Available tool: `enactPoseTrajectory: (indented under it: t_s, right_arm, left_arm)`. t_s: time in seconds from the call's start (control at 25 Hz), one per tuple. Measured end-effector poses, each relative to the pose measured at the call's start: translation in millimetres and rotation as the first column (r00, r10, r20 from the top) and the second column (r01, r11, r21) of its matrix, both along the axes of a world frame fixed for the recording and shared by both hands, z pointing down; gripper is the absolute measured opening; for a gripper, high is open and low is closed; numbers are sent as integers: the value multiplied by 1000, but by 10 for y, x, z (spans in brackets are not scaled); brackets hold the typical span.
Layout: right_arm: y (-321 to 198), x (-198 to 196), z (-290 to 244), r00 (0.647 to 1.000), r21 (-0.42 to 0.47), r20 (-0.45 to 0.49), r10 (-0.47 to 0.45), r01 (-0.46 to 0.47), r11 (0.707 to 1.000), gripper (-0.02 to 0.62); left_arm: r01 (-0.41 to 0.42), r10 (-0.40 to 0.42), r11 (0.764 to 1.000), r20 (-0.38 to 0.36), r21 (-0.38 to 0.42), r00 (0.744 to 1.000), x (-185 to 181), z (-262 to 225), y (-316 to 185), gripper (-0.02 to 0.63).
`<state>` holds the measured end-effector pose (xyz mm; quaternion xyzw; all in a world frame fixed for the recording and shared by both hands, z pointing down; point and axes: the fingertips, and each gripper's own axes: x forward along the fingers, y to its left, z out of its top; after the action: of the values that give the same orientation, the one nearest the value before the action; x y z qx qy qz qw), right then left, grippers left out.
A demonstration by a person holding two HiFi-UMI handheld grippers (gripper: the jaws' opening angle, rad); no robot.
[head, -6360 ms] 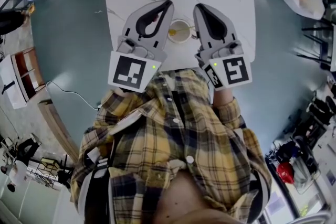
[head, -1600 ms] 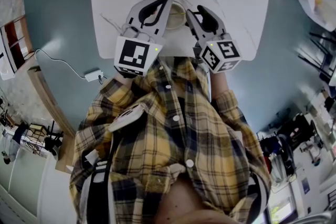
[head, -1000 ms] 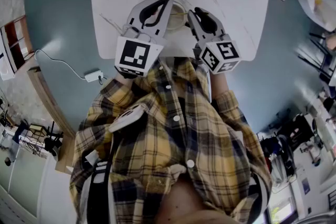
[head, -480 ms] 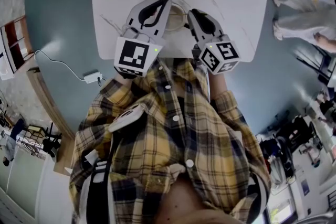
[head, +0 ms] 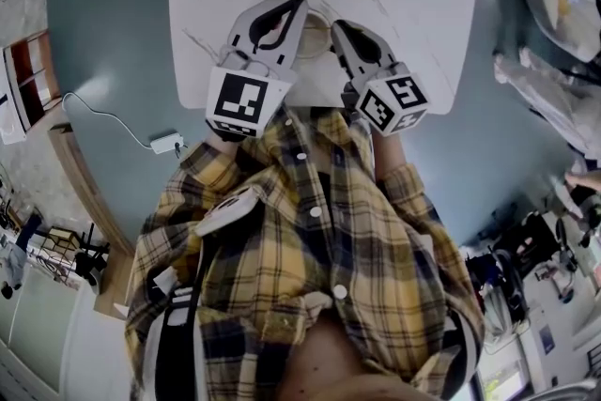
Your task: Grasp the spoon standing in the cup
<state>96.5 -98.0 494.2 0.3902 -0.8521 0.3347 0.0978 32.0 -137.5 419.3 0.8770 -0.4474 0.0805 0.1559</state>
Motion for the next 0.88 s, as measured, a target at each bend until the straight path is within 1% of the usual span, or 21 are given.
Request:
enactPoseTrajectory:
  t_s: [0.12, 0.28, 0.44, 0.88]
  right_arm:
    - [23, -18, -76, 1000, 10, 3, -15, 15, 1000, 34]
    - [17, -35, -113, 999, 30, -22, -39, 40, 999, 32]
    - [7, -73, -190, 998, 49, -26, -51, 53, 997, 32]
    - [-18, -200, -654, 992, 131, -18, -125, 126, 983, 32]
  left_arm:
    - [4, -4, 1000, -1, 13, 1000, 13, -63, 26, 14]
    - [12, -12, 999, -2, 30, 1000, 6, -103, 16, 14]
    - [20, -20, 998, -2, 53, 1000, -48, -160, 1, 14]
    - [51, -50, 992, -10, 119, 999, -129, -425, -33, 14]
